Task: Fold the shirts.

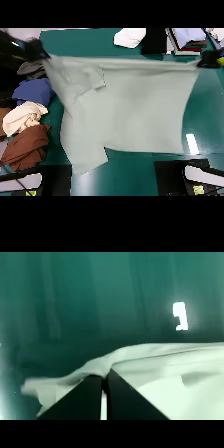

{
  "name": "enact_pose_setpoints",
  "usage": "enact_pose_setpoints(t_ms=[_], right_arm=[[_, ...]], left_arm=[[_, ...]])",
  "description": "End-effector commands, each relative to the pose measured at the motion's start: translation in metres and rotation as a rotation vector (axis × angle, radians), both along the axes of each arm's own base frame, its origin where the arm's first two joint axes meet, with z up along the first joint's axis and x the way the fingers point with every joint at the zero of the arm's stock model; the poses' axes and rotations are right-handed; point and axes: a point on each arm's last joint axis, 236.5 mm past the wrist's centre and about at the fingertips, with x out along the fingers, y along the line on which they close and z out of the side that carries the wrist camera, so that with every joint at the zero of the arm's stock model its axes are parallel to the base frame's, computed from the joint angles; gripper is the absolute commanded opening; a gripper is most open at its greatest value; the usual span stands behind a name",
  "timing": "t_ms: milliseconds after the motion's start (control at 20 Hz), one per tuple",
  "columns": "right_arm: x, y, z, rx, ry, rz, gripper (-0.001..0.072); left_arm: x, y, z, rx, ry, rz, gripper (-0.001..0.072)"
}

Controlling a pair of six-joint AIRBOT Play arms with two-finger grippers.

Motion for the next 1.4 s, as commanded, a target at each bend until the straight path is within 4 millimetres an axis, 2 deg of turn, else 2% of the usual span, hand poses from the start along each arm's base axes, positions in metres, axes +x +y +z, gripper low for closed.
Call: enact_pose_setpoints(t_ms=[0,50,150,250,300,400,500,750,900,1000,1050,1100,1150,1250,1350], right_arm=[[0.038,0.008,-0.092,0.025,0.119,0.018,0.0019],[0.052,0.008,-0.103,0.025,0.117,0.019,0.0018],[0.076,0.007,-0.115,0.033,0.111,0.02,0.0019],[0.093,0.008,-0.111,0.027,0.088,0.03,0.0019],[0.095,0.008,-0.106,0.025,0.082,0.033,0.0019],[0.084,0.009,-0.1,0.015,0.109,0.067,0.0019],[0.066,0.011,-0.101,0.014,0.161,0.088,0.0019],[0.027,0.016,-0.134,0.032,0.238,0.073,0.0019],[0.006,0.019,-0.157,0.046,0.305,0.071,0.002],[-0.001,0.02,-0.164,0.053,0.332,0.071,0.0023],[-0.001,0.022,-0.164,0.059,0.333,0.072,0.0041],[0.0,0.022,-0.162,0.059,0.328,0.072,0.0201],[0.003,0.021,-0.159,0.057,0.32,0.072,0.0321],[0.009,0.021,-0.146,0.053,0.299,0.077,0.0328],[0.009,0.017,-0.129,0.042,0.287,0.082,0.0328]], left_arm=[[0.036,0.004,-0.104,0.001,0.131,0.015,0.0023],[0.047,0.006,-0.115,0.0,0.116,0.037,0.0023],[0.065,0.011,-0.12,0.001,0.066,0.073,0.0023],[0.071,0.013,-0.114,0.005,0.039,0.079,0.0024],[0.067,0.011,-0.111,0.017,0.044,0.046,0.0024],[0.042,0.008,-0.118,0.057,0.13,-0.047,0.0023],[0.024,0.015,-0.135,0.099,0.218,-0.056,0.0023],[-0.007,0.016,-0.183,0.088,0.351,-0.035,0.0024],[-0.021,0.015,-0.199,0.087,0.402,-0.04,0.0024],[-0.029,0.016,-0.203,0.093,0.435,-0.052,0.0027],[-0.03,0.016,-0.202,0.093,0.438,-0.05,0.0232],[-0.03,0.018,-0.201,0.089,0.442,-0.033,0.0497],[-0.031,0.02,-0.199,0.092,0.453,-0.019,0.0498],[-0.03,0.03,-0.188,0.137,0.443,-0.011,0.0498],[-0.031,0.044,-0.16,0.2,0.384,0.007,0.0498]])
